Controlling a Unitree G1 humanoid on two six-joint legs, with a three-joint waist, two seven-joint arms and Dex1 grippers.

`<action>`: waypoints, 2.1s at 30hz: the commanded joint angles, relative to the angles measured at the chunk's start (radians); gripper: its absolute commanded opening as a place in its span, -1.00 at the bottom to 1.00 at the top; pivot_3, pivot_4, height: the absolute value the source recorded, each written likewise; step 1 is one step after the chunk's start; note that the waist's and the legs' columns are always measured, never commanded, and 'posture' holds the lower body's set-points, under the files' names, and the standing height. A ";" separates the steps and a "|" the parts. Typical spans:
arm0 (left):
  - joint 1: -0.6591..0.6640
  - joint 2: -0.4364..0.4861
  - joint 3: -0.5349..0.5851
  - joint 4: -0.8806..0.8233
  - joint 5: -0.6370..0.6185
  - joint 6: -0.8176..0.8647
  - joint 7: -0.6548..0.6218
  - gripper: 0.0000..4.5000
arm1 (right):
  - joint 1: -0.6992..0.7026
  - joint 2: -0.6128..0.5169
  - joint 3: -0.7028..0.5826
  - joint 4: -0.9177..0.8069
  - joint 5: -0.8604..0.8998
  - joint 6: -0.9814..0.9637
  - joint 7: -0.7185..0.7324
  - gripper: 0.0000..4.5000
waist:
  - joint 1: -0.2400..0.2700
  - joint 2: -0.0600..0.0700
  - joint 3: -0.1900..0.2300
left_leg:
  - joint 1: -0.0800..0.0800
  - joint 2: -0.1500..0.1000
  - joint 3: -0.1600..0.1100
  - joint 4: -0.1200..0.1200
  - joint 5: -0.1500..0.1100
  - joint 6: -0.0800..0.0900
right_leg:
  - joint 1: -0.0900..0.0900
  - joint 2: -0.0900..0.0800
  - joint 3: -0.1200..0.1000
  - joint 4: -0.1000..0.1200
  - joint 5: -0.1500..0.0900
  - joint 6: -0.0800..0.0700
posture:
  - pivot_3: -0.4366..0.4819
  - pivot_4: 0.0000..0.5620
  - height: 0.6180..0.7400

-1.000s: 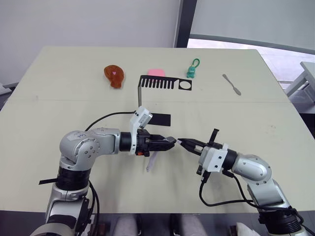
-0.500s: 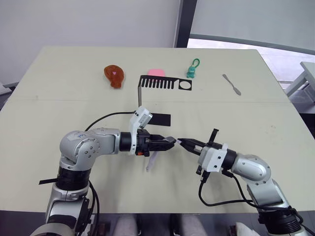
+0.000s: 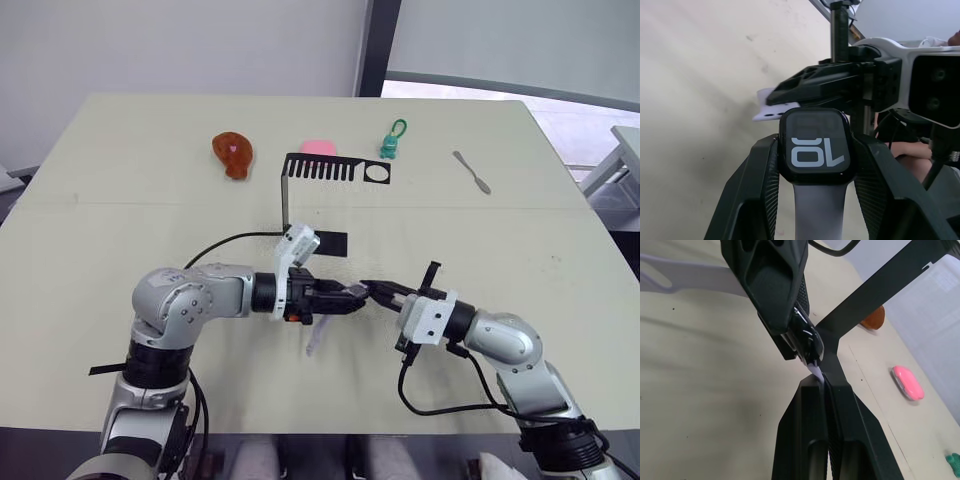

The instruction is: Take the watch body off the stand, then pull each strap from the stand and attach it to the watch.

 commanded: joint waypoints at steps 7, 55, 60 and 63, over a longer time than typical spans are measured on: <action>-0.006 -0.016 -0.061 -0.023 -0.020 -0.002 -0.019 -0.29 | -0.032 0.022 0.034 -0.082 0.037 -0.035 -0.024 -1.00 | 0.001 0.000 0.000 | 0.000 0.000 0.000 0.000 0.000 0.000 | 0.000 0.000 0.000 0.000 0.000 0.000 | -0.05 -0.47 1.00; 0.031 0.096 0.090 0.043 -0.134 -0.091 -0.109 -0.29 | 0.178 -0.199 -0.121 -0.259 0.261 -0.005 0.032 -1.00 | 0.000 -0.001 0.001 | 0.000 0.001 0.000 -0.001 0.000 -0.001 | 0.001 0.000 0.000 -0.001 0.000 0.000 | -0.05 -0.47 1.00; 0.034 0.094 0.090 0.039 -0.144 -0.081 -0.099 -0.29 | 0.168 -0.188 -0.114 -0.255 0.248 -0.008 0.032 -1.00 | 0.002 -0.001 0.001 | 0.000 0.000 0.000 -0.001 0.000 0.000 | 0.001 0.000 0.000 -0.002 0.000 0.000 | -0.05 -0.47 1.00; 0.037 0.091 0.088 0.035 -0.147 -0.078 -0.094 -0.29 | 0.160 -0.182 -0.114 -0.251 0.250 -0.016 0.033 -1.00 | 0.003 -0.001 0.001 | 0.000 0.000 0.000 -0.001 0.000 0.000 | 0.001 0.000 0.000 -0.002 0.000 0.000 | -0.05 -0.47 1.00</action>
